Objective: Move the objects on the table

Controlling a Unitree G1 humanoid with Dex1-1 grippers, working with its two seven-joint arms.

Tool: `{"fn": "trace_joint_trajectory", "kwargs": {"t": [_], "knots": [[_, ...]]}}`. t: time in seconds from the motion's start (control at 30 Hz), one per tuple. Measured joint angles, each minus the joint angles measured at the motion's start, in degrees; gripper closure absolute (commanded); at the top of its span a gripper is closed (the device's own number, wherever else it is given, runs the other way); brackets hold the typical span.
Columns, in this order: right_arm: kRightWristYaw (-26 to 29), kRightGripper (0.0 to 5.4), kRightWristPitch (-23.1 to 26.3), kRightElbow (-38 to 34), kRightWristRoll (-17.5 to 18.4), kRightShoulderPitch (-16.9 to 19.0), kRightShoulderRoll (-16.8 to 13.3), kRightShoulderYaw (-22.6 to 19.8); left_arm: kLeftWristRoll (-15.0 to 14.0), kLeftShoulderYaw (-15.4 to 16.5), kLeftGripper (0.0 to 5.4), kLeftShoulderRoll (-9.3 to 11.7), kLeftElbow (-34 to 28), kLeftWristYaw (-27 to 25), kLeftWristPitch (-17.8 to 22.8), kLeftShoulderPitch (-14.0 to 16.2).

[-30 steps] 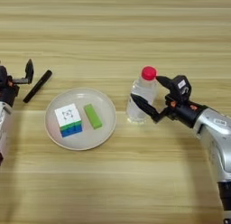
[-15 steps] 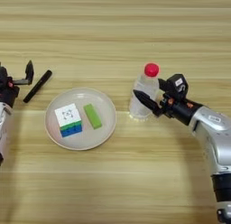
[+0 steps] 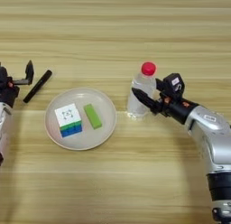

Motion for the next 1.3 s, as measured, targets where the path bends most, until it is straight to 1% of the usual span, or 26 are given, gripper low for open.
{"fn": "trace_joint_trajectory", "kwargs": {"t": [0.3, 0.47, 0.6, 0.73, 0.83, 0.97, 1.17, 1.3], "knots": [[0.04, 2.27, 2.96, -4.43, 0.18, -0.08, -0.58, -0.75, 0.01, -0.02, 0.0, 0.0, 0.0, 0.0, 0.0, 0.0], [0.55, 2.27, 4.74, -8.09, 0.72, -1.32, -0.9, -0.64, 0.01, -0.03, 0.0, -0.01, 0.0, -0.01, 0.0, 0.0], [1.11, 2.27, 6.27, -10.96, 0.81, -1.97, -1.09, 0.04, 0.05, -0.09, 0.0, 0.0, 0.0, -0.03, -0.01, 0.0], [1.71, 2.27, 8.42, -13.49, 1.98, -2.55, -1.04, 1.1, 0.15, -0.17, 0.0, 0.01, 0.16, -0.25, -0.01, 0.0], [2.33, 2.27, 9.45, -14.41, 2.82, -3.02, -0.73, 1.93, 0.46, -0.36, 0.0, 0.02, 0.37, -0.52, -0.01, 0.0], [2.5, 2.27, 10.49, -15.59, 2.91, -3.49, -0.29, 3.15, 0.53, -0.45, 0.0, 0.03, 0.41, -0.83, 0.01, 0.0], [2.68, 2.27, 11.17, -16.59, 2.91, -3.69, 0.76, 5.4, 0.13, -0.62, 0.0, 0.05, 0.4, -2.97, 0.41, 0.0], [2.62, 2.27, 11.95, -16.82, 2.91, -3.83, 0.82, 6.01, -0.99, -0.63, 0.0, 0.17, 0.37, -6.67, 3.16, -0.02]]}}
